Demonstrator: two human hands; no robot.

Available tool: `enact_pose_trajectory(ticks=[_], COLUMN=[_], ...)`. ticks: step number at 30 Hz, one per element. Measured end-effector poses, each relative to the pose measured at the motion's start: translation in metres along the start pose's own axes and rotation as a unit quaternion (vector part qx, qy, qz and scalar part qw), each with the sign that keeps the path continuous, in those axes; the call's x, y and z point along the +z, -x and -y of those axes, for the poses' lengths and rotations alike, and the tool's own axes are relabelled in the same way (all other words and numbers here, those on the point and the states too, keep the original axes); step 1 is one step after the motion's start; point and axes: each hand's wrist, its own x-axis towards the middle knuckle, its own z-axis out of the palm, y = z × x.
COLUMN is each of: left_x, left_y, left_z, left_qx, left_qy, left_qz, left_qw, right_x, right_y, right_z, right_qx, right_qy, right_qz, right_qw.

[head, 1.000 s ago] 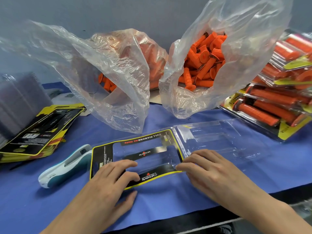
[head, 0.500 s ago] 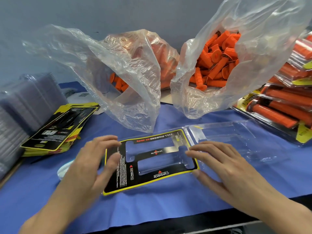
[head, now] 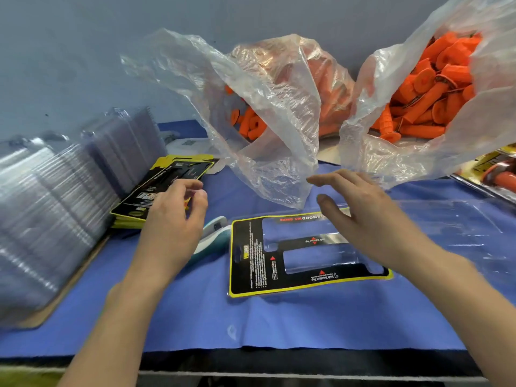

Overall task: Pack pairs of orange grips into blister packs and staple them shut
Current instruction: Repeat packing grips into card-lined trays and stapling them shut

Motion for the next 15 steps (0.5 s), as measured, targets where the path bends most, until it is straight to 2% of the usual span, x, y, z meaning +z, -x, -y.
enact_pose_trajectory(ticks=[6, 9, 12, 15], left_x=[0.0, 0.004, 0.021, 0.052], left_y=[-0.003, -0.018, -0.054, -0.103], left_z=[-0.018, -0.039, -0.059, -0.069], left_qx=[0.019, 0.078, 0.144, 0.153], left_qy=[0.049, 0.053, -0.009, -0.104], left_qz=[-0.027, -0.029, -0.016, 0.048], left_qw=[0.998, 0.995, 0.989, 0.981], right_x=[0.016, 0.015, 0.012, 0.011], right_y=[-0.024, -0.028, -0.033, -0.038], right_z=[0.003, -0.006, -0.016, -0.023], right_qx=[0.017, 0.03, 0.036, 0.039], right_qy=[-0.026, -0.03, -0.029, -0.028], right_qz=[0.008, 0.008, 0.012, 0.016], right_qw=[0.999, 0.999, 0.999, 0.999])
